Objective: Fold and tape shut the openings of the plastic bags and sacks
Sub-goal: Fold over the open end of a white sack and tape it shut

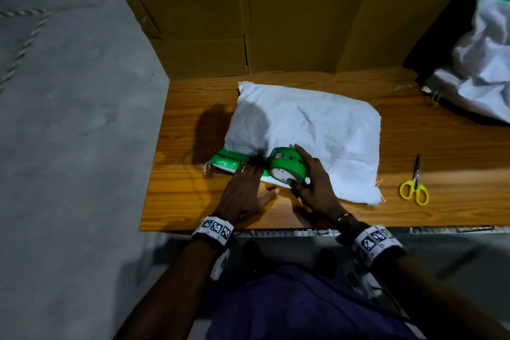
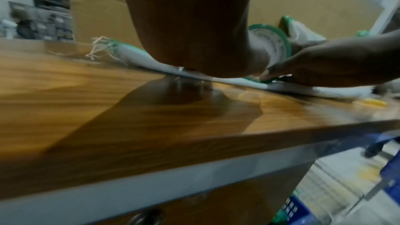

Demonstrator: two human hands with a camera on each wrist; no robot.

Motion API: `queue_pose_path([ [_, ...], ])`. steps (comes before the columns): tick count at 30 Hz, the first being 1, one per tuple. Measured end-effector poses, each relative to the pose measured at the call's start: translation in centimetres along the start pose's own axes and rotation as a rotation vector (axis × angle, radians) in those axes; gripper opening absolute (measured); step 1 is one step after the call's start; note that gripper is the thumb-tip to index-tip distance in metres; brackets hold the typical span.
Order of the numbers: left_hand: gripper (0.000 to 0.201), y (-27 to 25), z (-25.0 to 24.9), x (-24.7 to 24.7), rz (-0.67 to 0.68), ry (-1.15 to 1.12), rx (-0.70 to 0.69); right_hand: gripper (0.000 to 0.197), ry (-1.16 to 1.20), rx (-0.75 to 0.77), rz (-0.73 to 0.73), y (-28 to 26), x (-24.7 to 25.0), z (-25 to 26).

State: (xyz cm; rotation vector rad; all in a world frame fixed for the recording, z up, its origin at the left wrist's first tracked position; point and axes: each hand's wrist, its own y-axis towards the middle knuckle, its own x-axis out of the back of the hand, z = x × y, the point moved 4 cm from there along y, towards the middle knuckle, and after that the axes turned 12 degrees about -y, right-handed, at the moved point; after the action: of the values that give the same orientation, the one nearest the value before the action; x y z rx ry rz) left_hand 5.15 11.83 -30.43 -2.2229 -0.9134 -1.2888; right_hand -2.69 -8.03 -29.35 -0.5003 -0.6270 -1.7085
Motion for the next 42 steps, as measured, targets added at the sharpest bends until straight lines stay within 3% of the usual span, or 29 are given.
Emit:
queue_pose_path([
  [9, 0.099, -0.3, 0.0, -0.5, 0.023, 0.076, -0.028, 0.074, -0.446, 0.073, 0.095, -2.1, 6.3, -0.7],
  [11, 0.098, -0.1, -0.3, -0.6, 0.033, 0.07, -0.027, 0.076, -0.393, 0.047, 0.078, -2.6, 6.2, -1.2],
  [15, 0.095, 0.4, -1.3, -0.4, 0.001, -0.015, -0.009, 0.094, 0.033, -0.091, -0.01, -2.8, 5.0, -2.3],
  [19, 0.094, 0.9, -3.7, -1.7, 0.079, -0.09, -0.111, 0.092, 0.068, -0.083, -0.031, -3.5, 3.8, -2.7],
  [24, 0.1, 0.6, -3.1, -2.7, 0.13, -0.1, -0.072, 0.09, -0.128, -0.095, -0.02, -3.8, 4.1, -2.2],
  [29, 0.097, 0.6, -2.9, -2.4, 0.131, -0.052, -0.108, 0.099, -0.315, -0.082, 0.043, -3.7, 6.3, -1.3],
  [35, 0.092, 0.7, -3.1, -2.5, 0.14, -0.052, -0.116, 0.093, -0.5, -0.01, 0.074, -4.2, 8.3, -0.8],
  [39, 0.084, 0.8, -4.1, -2.4, 0.03, -0.096, -0.095, 0.099, -0.128, -0.13, 0.024, -4.8, 7.9, -2.8],
  [42, 0.09, 1.0, -5.4, -3.0, 0.015, -0.136, -0.063, 0.098, 0.102, -0.154, -0.042, -5.9, 5.7, -3.9],
])
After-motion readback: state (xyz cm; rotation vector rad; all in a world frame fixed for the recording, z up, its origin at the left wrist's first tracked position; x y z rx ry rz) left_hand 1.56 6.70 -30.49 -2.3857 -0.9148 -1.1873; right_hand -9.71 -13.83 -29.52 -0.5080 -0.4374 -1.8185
